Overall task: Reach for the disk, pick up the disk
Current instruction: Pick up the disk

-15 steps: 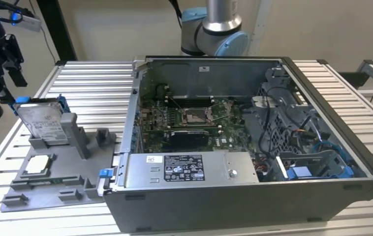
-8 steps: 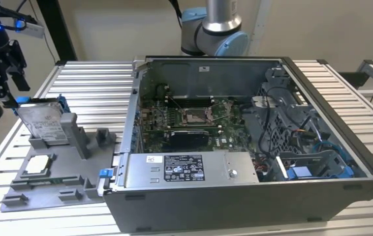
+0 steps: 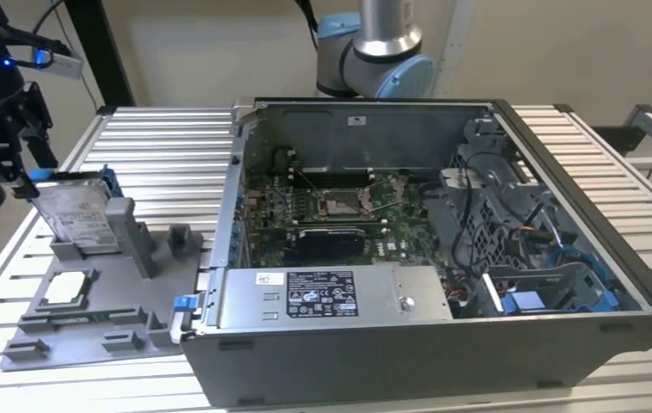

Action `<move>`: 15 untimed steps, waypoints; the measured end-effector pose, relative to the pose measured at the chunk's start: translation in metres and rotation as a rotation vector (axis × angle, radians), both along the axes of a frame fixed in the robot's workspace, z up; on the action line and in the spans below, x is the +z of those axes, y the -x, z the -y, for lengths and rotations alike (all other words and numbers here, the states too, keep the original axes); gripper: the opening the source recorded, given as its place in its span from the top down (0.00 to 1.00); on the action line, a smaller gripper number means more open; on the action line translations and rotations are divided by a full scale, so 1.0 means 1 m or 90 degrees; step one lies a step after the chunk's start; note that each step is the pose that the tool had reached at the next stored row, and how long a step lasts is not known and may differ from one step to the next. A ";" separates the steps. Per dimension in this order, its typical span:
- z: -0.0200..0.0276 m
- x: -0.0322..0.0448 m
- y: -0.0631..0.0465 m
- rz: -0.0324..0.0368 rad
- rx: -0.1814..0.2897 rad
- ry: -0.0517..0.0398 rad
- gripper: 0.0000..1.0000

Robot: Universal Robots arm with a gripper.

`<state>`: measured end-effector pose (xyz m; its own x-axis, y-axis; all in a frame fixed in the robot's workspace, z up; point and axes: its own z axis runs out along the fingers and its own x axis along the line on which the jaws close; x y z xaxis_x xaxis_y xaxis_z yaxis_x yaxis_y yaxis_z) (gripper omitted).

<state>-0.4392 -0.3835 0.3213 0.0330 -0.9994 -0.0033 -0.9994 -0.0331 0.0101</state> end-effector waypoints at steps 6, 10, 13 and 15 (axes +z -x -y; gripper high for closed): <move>0.0000 -0.0110 -0.001 0.0002 0.000 0.0001 0.00; 0.0000 -0.0183 -0.002 0.0003 0.000 0.0000 0.00; 0.0000 -0.0238 -0.003 0.0003 0.000 0.0000 0.00; 0.0000 -0.0274 -0.003 0.0002 0.000 0.0000 0.00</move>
